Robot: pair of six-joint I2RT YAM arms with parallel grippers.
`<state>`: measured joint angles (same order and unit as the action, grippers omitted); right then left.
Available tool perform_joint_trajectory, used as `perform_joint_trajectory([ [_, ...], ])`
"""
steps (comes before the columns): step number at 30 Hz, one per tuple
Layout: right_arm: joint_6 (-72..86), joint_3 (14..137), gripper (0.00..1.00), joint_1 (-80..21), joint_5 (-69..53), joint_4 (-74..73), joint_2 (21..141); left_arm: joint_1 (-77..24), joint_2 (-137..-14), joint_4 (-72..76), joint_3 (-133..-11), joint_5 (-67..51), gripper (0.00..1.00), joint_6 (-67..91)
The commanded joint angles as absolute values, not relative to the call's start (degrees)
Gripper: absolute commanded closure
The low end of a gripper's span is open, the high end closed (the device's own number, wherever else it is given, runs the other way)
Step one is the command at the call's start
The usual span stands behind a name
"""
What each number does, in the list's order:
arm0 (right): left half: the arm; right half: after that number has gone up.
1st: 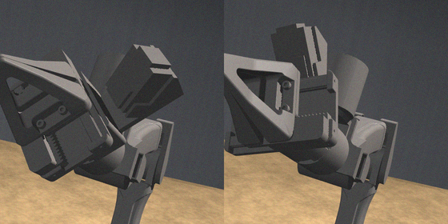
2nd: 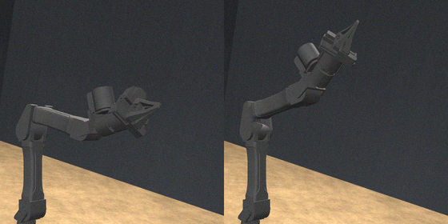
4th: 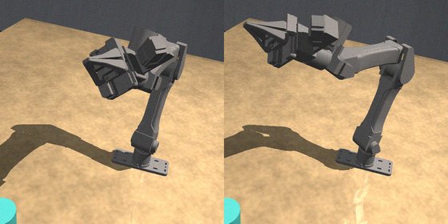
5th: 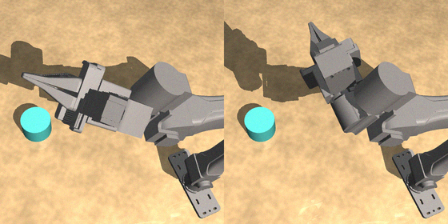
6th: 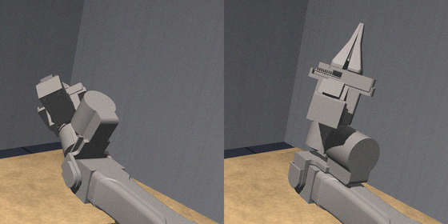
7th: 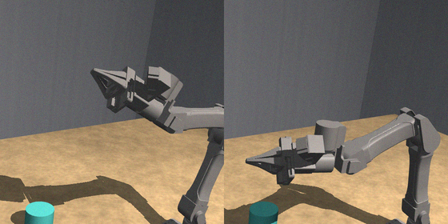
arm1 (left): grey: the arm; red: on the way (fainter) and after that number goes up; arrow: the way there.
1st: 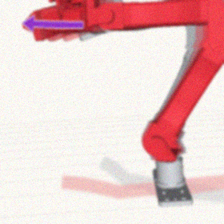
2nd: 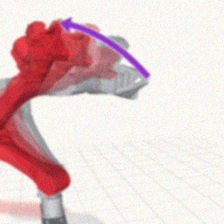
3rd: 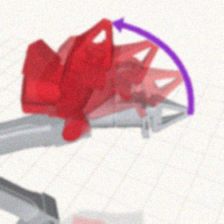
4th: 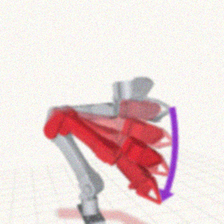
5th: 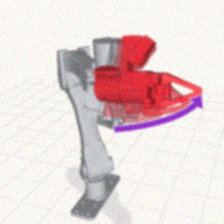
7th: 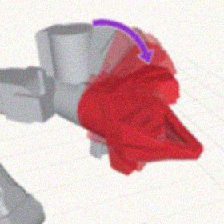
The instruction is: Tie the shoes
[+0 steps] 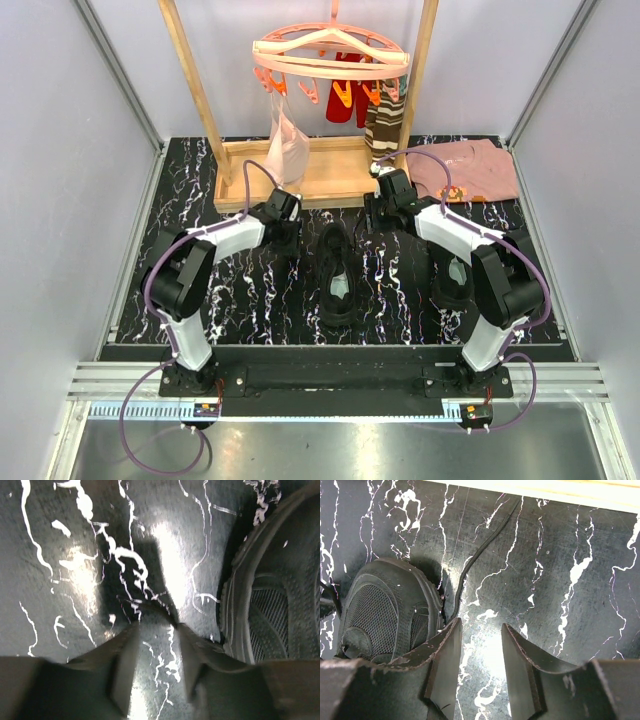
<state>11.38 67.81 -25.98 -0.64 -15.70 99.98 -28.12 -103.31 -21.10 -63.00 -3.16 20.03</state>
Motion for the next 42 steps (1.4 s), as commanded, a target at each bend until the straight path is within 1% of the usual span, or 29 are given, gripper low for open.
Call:
perform_joint_trajectory([
  [1,11.5,67.4,0.54,-25.8,-1.1,-14.0,97.3,-28.4,-105.8,-19.4,-65.6,-1.7,0.67,22.1],
  [6,11.3,66.7,0.54,-25.8,-1.2,-13.7,96.9,-28.3,-108.0,-22.8,-68.3,-0.2,0.78,18.0],
  [7,11.3,66.5,0.54,-25.8,-1.4,-13.6,96.7,-28.3,-108.2,-23.3,-68.6,1.5,0.85,16.7],
  [8,11.3,66.5,0.54,-25.7,-1.6,-13.5,96.7,-28.1,-108.0,-23.5,-68.4,1.6,0.97,14.3],
  [9,11.4,66.5,0.54,-25.7,-1.8,-13.5,96.7,-27.3,-107.7,-23.2,-68.1,1.3,1.0,12.8],
  [11,11.4,66.6,0.54,-25.8,-2.4,-13.4,96.6,-26.5,-106.7,-22.8,-68.1,0.4,1.0,8.3],
  [16,11.9,66.8,0.55,-25.7,-3.2,-13.1,96.9,-25.2,-103.0,-22.2,-68.6,-7.6,1.0,-1.6],
  [20,12.0,67.1,0.54,-25.7,-3.4,-13.0,97.3,-25.2,-101.5,-22.4,-69.1,-9.7,0.73,-1.4],
  [21,12.1,67.1,0.54,-25.7,-3.5,-13.0,97.3,-25.2,-101.6,-22.7,-69.7,-9.2,0.64,-0.6],
  [23,12.1,67.1,0.54,-25.7,-3.7,-12.9,97.4,-25.2,-101.7,-23.6,-70.0,-8.4,0.61,3.1],
  [24,12.1,67.2,0.53,-25.7,-3.7,-12.9,97.4,-25.2,-101.4,-23.6,-69.8,-7.5,0.56,4.4],
  [27,12.2,67.2,0.53,-25.7,-3.7,-12.9,97.2,-25.2,-101.6,-24.1,-70.0,-4.8,0.52,9.4],
  [31,12.2,67.1,0.53,-25.7,-3.4,-12.9,97.2,-25.2,-102.3,-25.5,-70.0,-2.0,0.51,16.0],
  [42,12.3,66.9,0.52,-25.7,-3.3,-12.9,97.5,-25.4,-107.8,-26.5,-71.1,-1.5,0.53,22.7],
])
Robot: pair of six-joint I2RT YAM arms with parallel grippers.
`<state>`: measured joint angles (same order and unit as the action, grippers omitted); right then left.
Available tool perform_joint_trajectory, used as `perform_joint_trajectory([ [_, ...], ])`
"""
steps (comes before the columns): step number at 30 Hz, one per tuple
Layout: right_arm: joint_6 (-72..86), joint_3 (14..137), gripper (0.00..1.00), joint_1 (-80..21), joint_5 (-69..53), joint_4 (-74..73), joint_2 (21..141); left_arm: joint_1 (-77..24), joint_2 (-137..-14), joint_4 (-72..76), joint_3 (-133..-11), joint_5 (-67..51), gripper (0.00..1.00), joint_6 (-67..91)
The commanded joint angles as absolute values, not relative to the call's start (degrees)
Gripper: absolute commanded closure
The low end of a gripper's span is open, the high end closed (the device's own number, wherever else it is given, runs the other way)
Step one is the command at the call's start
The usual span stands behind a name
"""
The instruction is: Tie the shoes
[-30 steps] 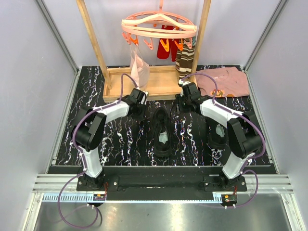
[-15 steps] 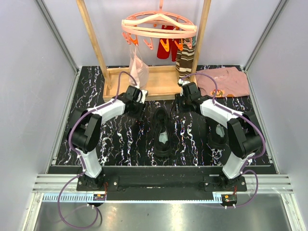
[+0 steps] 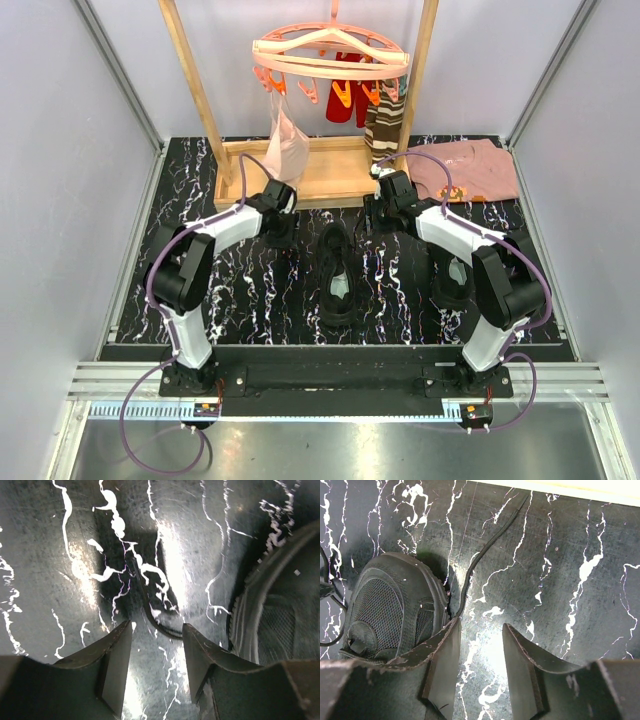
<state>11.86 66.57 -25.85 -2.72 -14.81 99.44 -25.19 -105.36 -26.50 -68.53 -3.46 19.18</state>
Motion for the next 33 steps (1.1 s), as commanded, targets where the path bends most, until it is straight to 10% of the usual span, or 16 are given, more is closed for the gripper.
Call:
perform_joint_trajectory([
  [1,12.3,66.9,0.52,-25.7,-3.3,-12.8,97.5,-25.4,-108.3,-26.7,-71.2,-1.2,0.54,23.1],
  [5,12.6,67.2,0.52,-25.7,-3.3,-12.7,98.2,-25.6,-110.8,-27.9,-72.2,-0.2,0.64,23.3],
  [10,13.6,67.9,0.52,-25.7,-3.4,-12.6,99.6,-25.8,-111.4,-30.8,-72.7,2.7,1.0,23.5],
  [33,18.0,81.4,0.55,-29.5,7.2,-15.1,115.3,-26.3,-89.9,-19.3,-60.7,-1.8,1.0,18.3],
])
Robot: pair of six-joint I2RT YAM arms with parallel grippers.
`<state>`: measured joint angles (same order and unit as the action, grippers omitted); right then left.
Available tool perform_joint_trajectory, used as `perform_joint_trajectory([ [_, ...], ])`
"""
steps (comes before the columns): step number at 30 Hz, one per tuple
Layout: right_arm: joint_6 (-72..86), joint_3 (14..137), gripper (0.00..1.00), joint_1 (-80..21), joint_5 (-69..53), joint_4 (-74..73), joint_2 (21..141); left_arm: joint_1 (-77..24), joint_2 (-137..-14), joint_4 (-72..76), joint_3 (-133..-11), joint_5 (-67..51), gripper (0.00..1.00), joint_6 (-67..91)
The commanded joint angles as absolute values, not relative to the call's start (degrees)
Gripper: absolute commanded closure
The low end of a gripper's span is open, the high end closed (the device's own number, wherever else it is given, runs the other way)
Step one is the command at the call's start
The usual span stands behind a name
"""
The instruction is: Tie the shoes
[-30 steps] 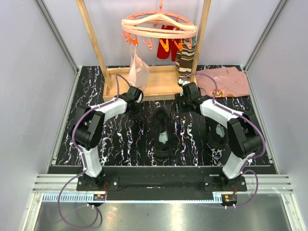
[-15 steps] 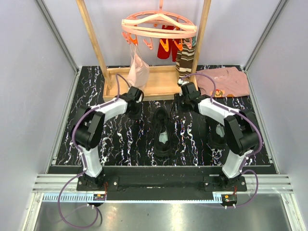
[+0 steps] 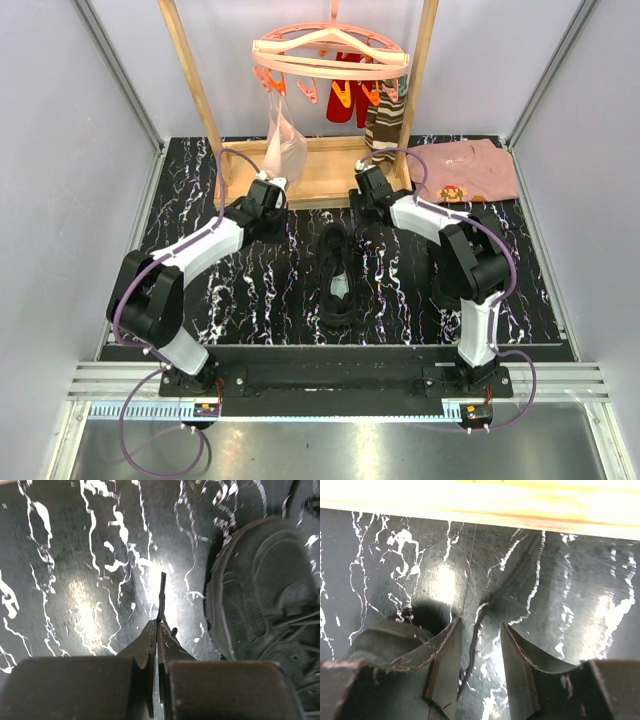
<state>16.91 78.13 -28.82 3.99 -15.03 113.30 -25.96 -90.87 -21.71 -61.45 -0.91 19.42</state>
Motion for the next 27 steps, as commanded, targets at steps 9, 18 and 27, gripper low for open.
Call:
perform_joint_trajectory([
  [9,17.3,83.4,0.59,-30.1,8.6,-15.7,120.1,-26.5,-89.8,-18.6,-61.0,-2.3,1.0,17.4],
  [18,18.1,78.3,0.96,-30.2,7.1,-15.8,117.5,-26.5,-85.9,-17.3,-59.8,-3.4,1.0,14.9],
  [27,14.7,75.0,1.0,-29.0,-1.7,-15.9,101.2,-26.5,-74.6,-16.8,-57.8,-6.7,1.0,7.1],
])
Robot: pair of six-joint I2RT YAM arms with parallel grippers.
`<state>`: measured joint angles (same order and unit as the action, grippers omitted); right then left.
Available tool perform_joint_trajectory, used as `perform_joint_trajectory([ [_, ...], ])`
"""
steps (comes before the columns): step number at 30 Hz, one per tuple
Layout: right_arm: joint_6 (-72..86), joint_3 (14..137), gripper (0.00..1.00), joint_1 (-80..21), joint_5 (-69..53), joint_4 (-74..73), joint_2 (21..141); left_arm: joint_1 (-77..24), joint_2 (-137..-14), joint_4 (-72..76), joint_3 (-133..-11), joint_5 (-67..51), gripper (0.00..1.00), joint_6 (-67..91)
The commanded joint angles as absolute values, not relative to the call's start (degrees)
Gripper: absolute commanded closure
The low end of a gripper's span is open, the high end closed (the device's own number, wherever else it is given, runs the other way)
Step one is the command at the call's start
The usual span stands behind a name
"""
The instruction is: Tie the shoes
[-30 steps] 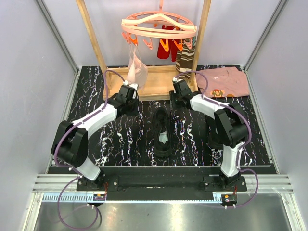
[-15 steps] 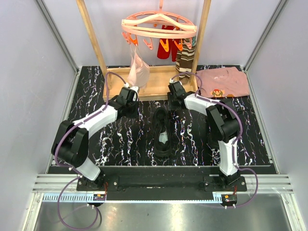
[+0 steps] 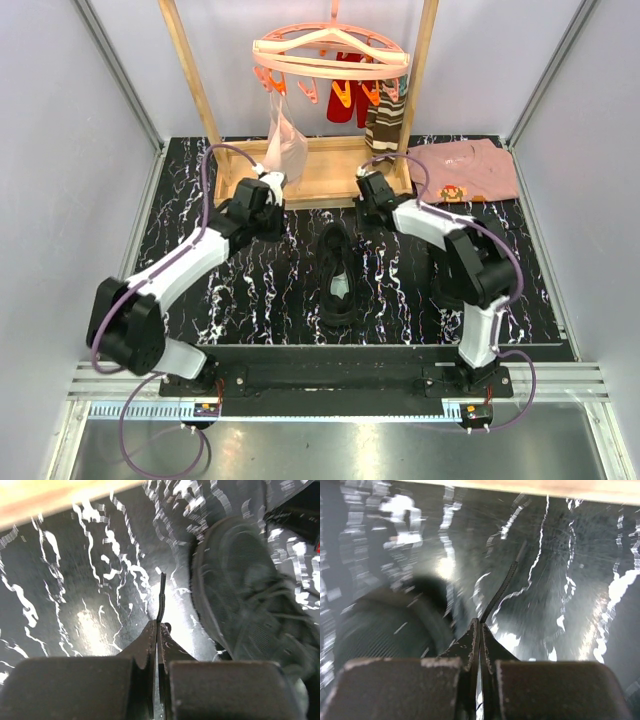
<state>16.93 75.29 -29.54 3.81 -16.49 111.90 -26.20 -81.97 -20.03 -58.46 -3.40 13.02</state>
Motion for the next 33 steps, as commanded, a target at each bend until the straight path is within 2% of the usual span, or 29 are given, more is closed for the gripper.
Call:
perform_joint_trajectory([
  [1,13.5,74.5,1.0,-28.7,-3.0,-15.9,98.2,-26.3,-73.4,-16.6,-57.6,-7.9,1.0,6.0],
  [13,5.4,68.2,1.0,-27.6,-23.5,-15.0,76.0,-26.4,-50.4,-18.5,-50.5,-27.9,1.0,-14.1],
  [19,6.9,68.7,1.0,-30.6,-31.4,-12.2,75.0,-26.5,-42.0,-20.9,-46.6,-33.2,1.0,-19.6],
  [29,7.1,71.6,1.0,-43.4,-29.4,-8.6,78.8,-27.2,-32.8,-31.9,-45.3,-40.0,1.0,-33.1],
  [33,6.2,71.8,1.0,-44.0,-25.3,-8.8,77.2,-27.1,-32.1,-30.6,-43.9,-35.3,1.0,-26.6],
])
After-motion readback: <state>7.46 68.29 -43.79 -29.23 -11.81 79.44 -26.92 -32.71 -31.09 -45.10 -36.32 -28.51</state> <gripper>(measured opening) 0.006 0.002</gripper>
